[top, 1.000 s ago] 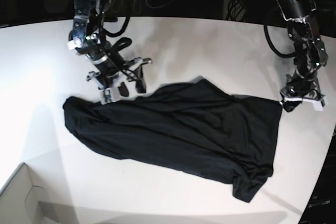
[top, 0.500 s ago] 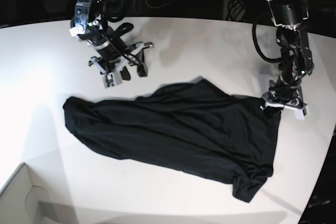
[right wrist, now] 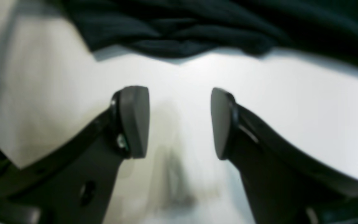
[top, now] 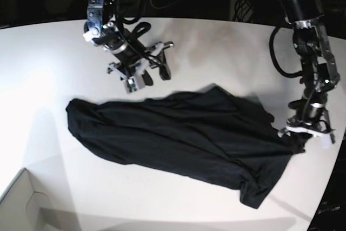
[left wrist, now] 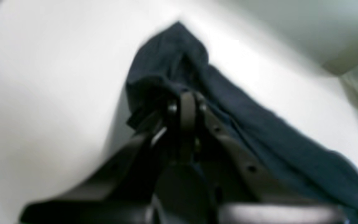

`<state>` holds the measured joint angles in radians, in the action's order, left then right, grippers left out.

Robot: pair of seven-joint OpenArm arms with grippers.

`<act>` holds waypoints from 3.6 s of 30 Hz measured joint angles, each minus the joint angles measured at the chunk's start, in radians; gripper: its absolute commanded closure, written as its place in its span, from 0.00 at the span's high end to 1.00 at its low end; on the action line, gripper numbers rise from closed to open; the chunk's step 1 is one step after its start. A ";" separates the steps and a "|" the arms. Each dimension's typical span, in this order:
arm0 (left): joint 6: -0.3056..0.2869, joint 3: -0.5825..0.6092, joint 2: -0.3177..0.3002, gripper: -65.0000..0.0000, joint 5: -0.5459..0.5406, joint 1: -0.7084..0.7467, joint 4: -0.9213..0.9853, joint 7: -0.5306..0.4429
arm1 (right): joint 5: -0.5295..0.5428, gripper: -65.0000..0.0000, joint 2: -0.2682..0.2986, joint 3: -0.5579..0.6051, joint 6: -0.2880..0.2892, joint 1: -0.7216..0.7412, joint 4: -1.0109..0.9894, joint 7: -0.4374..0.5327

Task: Layout the t-shirt on the table in an organized manner, then fold the t-shirt properly
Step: 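Move the right gripper over the shirt and grasp its collar edge, then pull the grasped edge with the right gripper away from the left gripper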

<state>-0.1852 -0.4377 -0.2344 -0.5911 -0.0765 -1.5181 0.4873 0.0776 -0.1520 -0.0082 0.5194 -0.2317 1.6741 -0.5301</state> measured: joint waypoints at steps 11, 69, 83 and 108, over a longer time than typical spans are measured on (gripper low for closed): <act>-0.003 -0.142 0.030 0.00 0.002 -0.039 -0.291 0.274 | 0.000 0.49 0.003 0.122 -0.001 0.065 -0.097 0.002; -0.002 -0.157 0.082 0.00 0.003 -0.063 -0.262 0.271 | 0.216 0.14 0.004 0.375 0.005 0.431 -0.780 0.334; -0.002 -0.157 0.082 0.00 0.003 -0.057 -0.262 0.272 | 0.192 0.00 0.008 0.374 -0.011 0.374 -0.640 0.300; -0.008 -0.187 0.078 0.00 0.000 0.003 -0.263 0.264 | 0.197 0.00 0.267 -0.011 0.000 -0.083 -0.027 0.302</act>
<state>-0.1928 -0.6247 -0.1562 -0.5915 -0.0731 -1.7809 0.7513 0.2745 0.1154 -0.0193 0.5194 -0.3145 1.6466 -0.2283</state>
